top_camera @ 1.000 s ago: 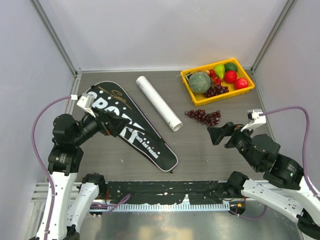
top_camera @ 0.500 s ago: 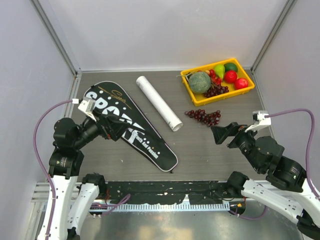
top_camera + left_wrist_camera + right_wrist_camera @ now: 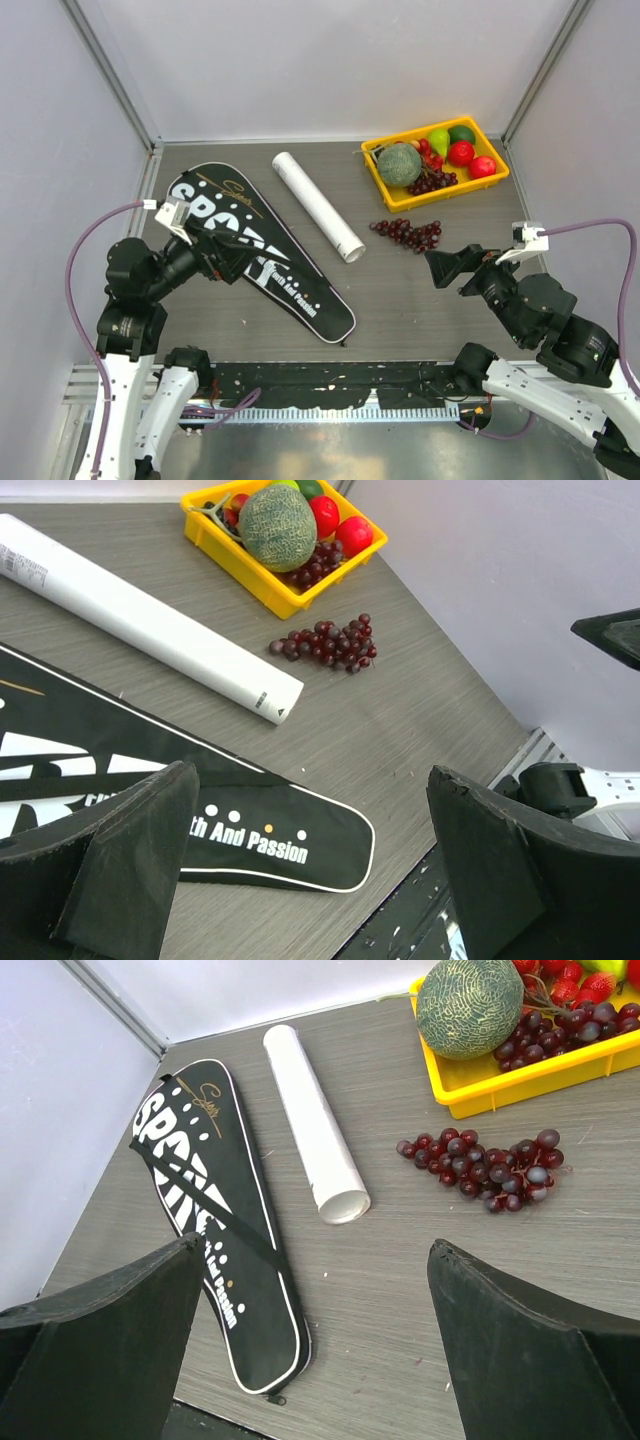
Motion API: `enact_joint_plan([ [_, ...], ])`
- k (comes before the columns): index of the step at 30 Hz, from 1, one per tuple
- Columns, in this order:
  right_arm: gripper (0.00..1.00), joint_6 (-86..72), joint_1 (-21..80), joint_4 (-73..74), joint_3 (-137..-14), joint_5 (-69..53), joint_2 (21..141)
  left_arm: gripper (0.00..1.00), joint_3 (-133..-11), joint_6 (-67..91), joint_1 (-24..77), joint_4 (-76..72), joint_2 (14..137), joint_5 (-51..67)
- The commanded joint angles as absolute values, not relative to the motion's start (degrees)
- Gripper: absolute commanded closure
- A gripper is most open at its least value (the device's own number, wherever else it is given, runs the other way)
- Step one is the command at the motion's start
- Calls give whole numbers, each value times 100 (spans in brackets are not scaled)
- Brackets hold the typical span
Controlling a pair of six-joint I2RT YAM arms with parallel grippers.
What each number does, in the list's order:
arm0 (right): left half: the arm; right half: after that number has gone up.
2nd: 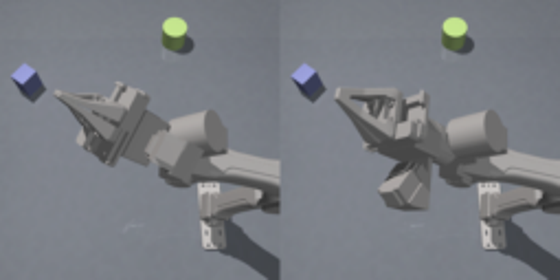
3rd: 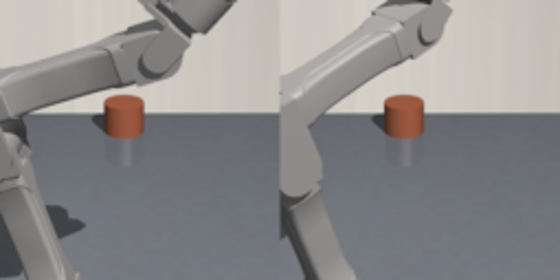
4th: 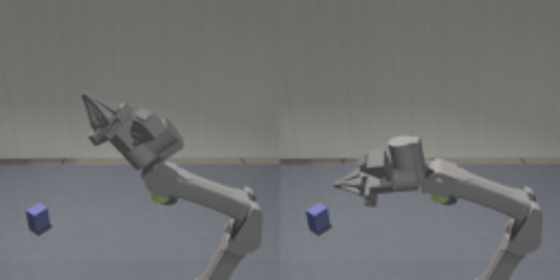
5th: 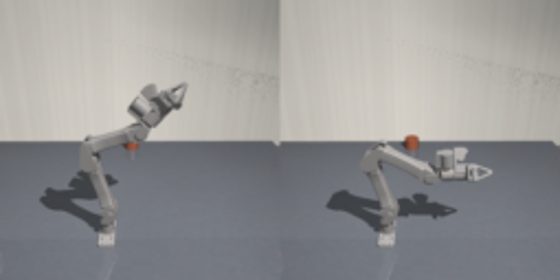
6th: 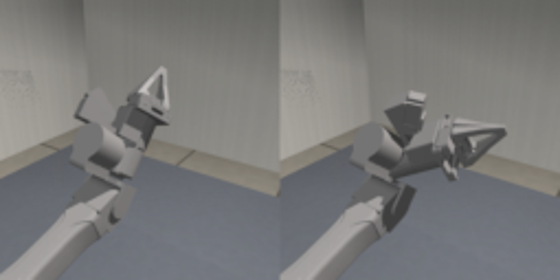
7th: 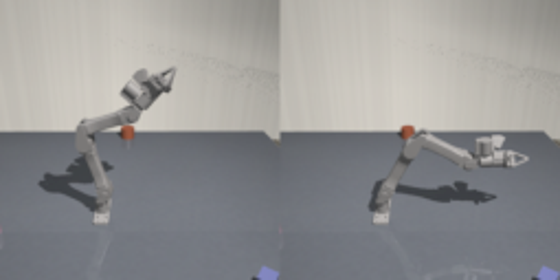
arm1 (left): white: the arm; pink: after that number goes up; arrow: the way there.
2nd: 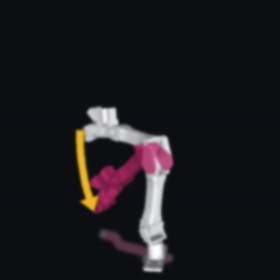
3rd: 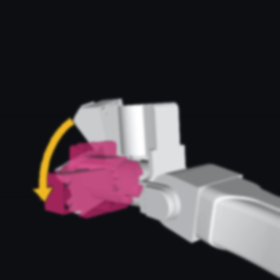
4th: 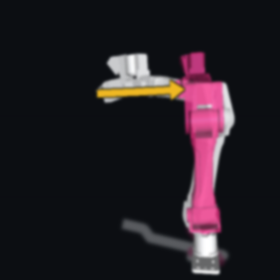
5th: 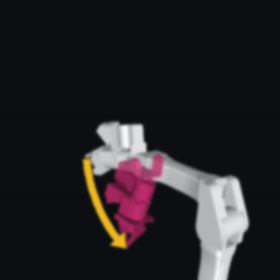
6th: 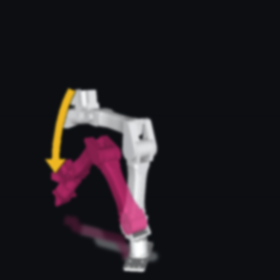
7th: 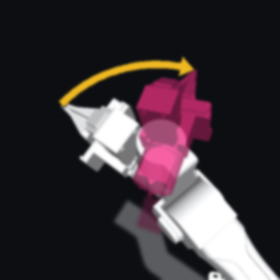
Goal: Pack up the badminton gear
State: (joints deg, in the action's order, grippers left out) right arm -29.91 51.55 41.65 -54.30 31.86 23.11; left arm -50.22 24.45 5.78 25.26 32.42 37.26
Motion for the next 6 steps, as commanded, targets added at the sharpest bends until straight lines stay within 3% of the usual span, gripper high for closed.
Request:
enact_joint_plan([
  [1, 5, -2997, 5177, 3937, -5616, 3217, 2338, 0, -5159, 2347, 589, 2487, 3190, 3683],
  [6, 5, -2988, 5177, 3955, -5634, 3234, 2303, 1, -5194, 2373, 589, 2479, 3199, 3665],
])
